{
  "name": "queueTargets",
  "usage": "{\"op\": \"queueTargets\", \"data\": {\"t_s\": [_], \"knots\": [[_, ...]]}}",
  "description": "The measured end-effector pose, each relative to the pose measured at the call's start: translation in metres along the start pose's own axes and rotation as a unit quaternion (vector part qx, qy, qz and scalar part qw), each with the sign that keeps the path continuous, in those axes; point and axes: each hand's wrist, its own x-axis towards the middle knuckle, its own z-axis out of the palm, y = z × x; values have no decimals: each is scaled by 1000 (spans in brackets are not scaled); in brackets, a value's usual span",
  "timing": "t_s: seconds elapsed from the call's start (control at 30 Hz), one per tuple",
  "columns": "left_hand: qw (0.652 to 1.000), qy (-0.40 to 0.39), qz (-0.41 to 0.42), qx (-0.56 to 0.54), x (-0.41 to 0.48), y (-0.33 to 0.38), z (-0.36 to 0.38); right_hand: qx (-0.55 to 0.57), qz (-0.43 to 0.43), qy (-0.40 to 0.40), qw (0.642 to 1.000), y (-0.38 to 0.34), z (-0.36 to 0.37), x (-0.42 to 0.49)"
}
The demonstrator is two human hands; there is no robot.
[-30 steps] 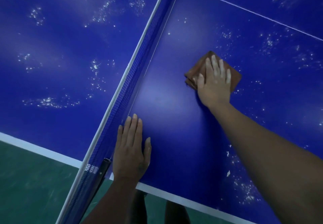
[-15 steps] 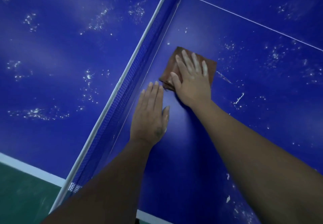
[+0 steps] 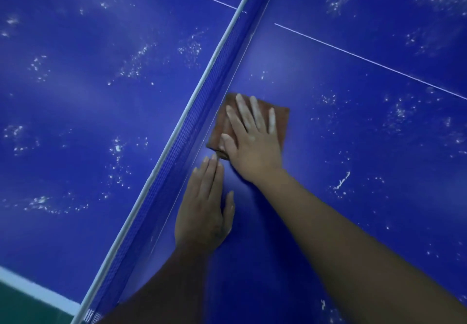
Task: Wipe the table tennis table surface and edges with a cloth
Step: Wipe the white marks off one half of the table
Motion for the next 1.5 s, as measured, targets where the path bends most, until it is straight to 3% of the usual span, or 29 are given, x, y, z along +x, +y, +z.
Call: {"op": "queueTargets", "data": {"t_s": [0.13,0.37,0.6,0.77,0.97,1.13,1.33,1.5], "knots": [[1000,-6,-8,-7,1,0,-1,4,13,-10,1000,22,-3,31],[999,-19,-12,-27,0,-1,0,-33,136,-6,990,92,-24,-17],[999,-14,-11,-26,1,-1,3,-25,51,-21,998,32,-12,20],[1000,-21,-9,-16,1,1,1,-3,56,-11,998,37,-9,70],[999,-29,-12,-24,1,2,-2,-9,169,16,985,125,-30,30],[999,-44,-8,-15,-1,-2,1,-30,218,-39,975,144,-40,-5],[996,-41,12,-79,76,19,-5,-51,135,-77,986,65,-37,29],[999,-32,-4,-27,108,24,8,-4,90,-75,993,50,-30,84]]}}
